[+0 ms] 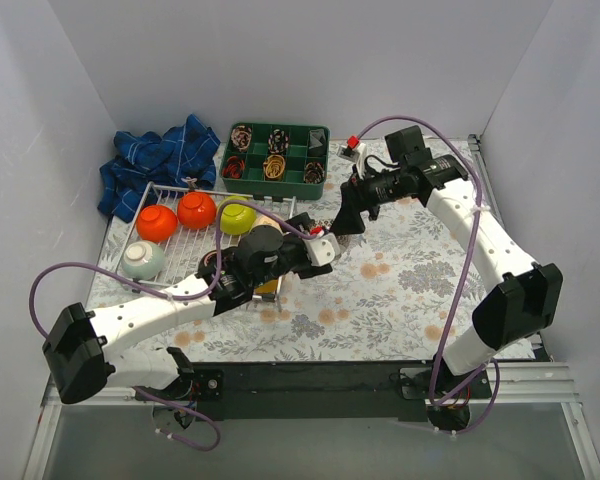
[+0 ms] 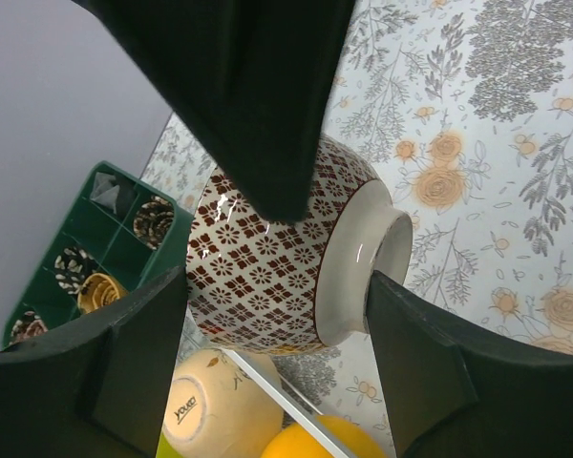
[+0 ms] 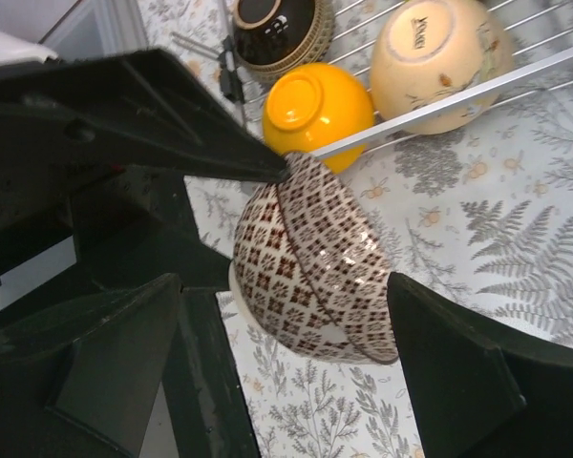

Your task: Unload the bowls from the dish rack

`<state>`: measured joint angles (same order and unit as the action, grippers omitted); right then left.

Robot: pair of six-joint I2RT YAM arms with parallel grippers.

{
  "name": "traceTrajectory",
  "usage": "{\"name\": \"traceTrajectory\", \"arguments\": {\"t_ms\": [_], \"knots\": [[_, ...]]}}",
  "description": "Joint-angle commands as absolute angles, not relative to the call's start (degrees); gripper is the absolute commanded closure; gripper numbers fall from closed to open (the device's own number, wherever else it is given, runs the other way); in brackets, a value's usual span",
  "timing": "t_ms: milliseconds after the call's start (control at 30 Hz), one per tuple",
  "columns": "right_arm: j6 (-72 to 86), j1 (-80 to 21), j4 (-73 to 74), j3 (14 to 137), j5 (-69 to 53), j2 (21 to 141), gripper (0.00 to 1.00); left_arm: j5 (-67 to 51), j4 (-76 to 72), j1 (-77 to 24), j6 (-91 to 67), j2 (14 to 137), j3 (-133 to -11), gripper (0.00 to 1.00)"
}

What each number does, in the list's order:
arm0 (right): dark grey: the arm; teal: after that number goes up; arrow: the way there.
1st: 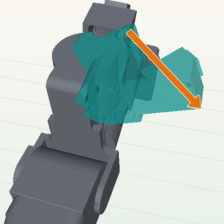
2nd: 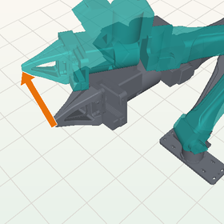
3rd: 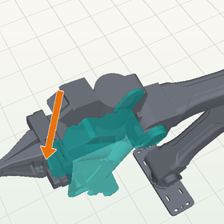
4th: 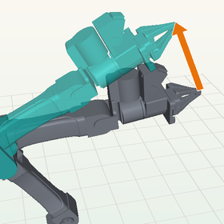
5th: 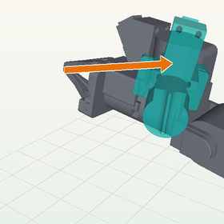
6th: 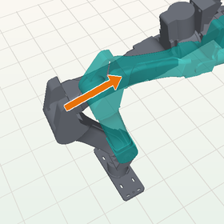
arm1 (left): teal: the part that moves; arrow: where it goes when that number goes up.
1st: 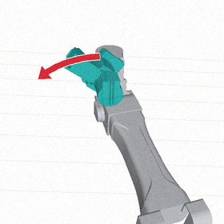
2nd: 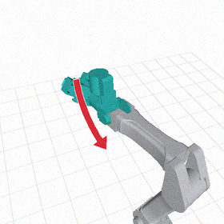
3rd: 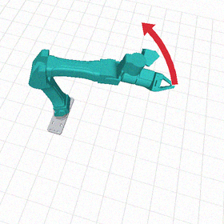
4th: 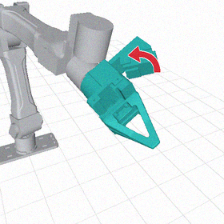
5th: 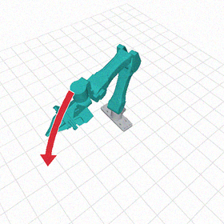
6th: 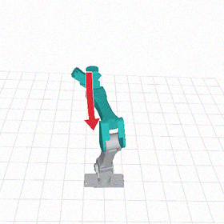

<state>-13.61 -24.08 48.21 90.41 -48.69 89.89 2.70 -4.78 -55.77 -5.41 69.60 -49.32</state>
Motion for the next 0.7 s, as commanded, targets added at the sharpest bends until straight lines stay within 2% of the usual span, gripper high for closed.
{"name": "traceTrajectory", "arguments": {"t_ms": [0, 100, 200, 233, 300, 333, 400, 433, 467, 500, 567, 600, 667], "knots": [[-16.3, -24.2, 50.4, 87.8, -57.4, 90.3, 0.10, 4.4, -12.2, -56.5, -1.8, 69.3, -50.1, 1.00], [-17.7, -24.8, 52.1, 87.1, -58.4, 91.8, 0.17, 3.5, -12.4, -56.8, -1.8, 69.6, -49.7, 1.00], [-18.8, -25.2, 52.6, 85.8, -60.3, 92.8, 0.30, 3.2, -12.5, -57.1, -1.7, 69.9, -49.0, 1.00], [-19.0, -25.2, 53.0, 85.5, -60.6, 93.1, 0.41, 3.2, -12.5, -57.1, -1.7, 69.9, -49.0, 1.00], [-19.6, -25.2, 53.3, 84.7, -61.3, 93.5, 0.53, 3.3, -12.5, -57.2, -2.1, 70.0, -48.7, 0.98], [-19.7, -25.2, 53.3, 84.6, -61.4, 93.4, 0.67, 3.3, -12.5, -57.2, -2.3, 70.1, -48.3, 0.97], [-20.0, -25.2, 53.4, 84.2, -61.2, 93.4, 0.84, 4.0, -12.5, -57.3, -2.7, 70.4, -47.9, 0.89], [-20.0, -25.2, 53.4, 84.1, -61.0, 93.3, 0.97, 4.4, -12.5, -57.2, -3.6, 70.5, -47.8, 0.86], [-20.0, -25.3, 53.4, 84.2, -60.5, 93.2, 0.99, 4.9, -12.6, -57.2, -4.1, 70.4, -47.4, 0.83], [-20.0, -25.2, 53.4, 84.3, -59.9, 93.1, 0.99, 6.0, -12.6, -57.2, -4.6, 70.4, -47.4, 0.74], [-20.0, -25.0, 53.2, 84.7, -57.0, 92.7, 0.99, 7.5, -11.5, -57.2, -6.2, 70.7, -47.5, 0.63], [-19.6, -24.8, 53.2, 85.3, -55.6, 92.6, 0.99, 8.3, -11.3, -57.2, -7.1, 70.6, -47.5, 0.43], [-18.5, -23.3, 52.7, 85.9, -50.5, 92.0, 0.99, 11.9, -11.0, -57.2, -9.9, 70.5, -47.5, 0.29]]}}
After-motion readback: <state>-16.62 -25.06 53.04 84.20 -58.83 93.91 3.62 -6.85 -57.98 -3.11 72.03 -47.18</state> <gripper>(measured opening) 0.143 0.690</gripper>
